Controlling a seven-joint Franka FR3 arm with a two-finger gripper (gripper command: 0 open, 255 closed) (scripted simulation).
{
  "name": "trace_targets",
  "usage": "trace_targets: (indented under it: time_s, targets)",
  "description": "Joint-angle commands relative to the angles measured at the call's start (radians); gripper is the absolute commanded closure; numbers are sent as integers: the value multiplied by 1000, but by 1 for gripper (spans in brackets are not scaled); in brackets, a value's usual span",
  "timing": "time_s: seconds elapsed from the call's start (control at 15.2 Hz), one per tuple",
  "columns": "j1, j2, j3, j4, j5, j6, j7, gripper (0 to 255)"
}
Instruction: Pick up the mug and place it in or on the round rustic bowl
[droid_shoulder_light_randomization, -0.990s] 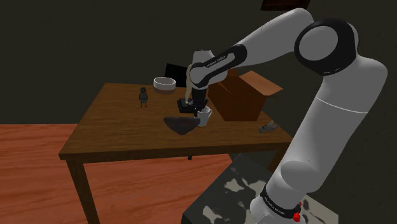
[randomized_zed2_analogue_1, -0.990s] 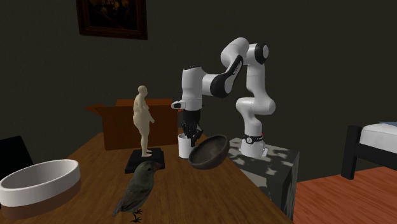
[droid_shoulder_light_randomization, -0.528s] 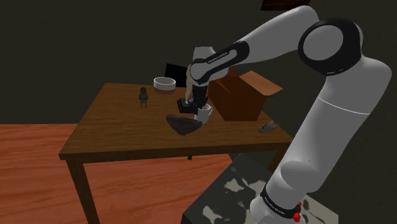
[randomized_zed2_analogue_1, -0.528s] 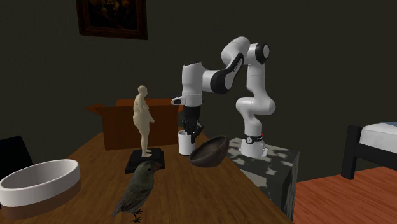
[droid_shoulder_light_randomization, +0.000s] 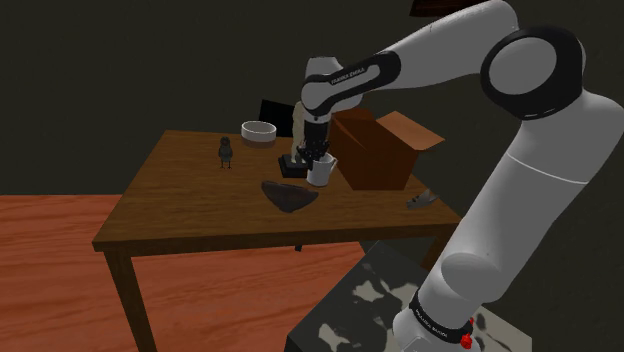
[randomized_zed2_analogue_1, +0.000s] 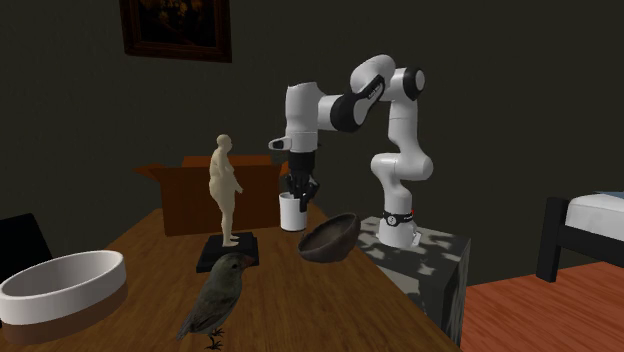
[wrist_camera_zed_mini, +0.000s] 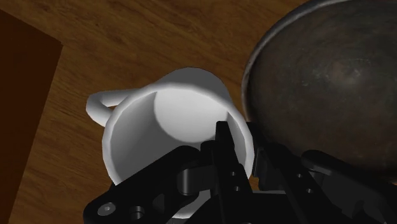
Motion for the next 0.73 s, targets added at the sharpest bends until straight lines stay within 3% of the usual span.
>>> trace_targets:
  time_s: [0.0, 0.66]
  targets:
    - [1, -12, 1, 16, 0, -28, -1, 255]
    - [2, -50, 3, 110, 0, -160, -7, 255]
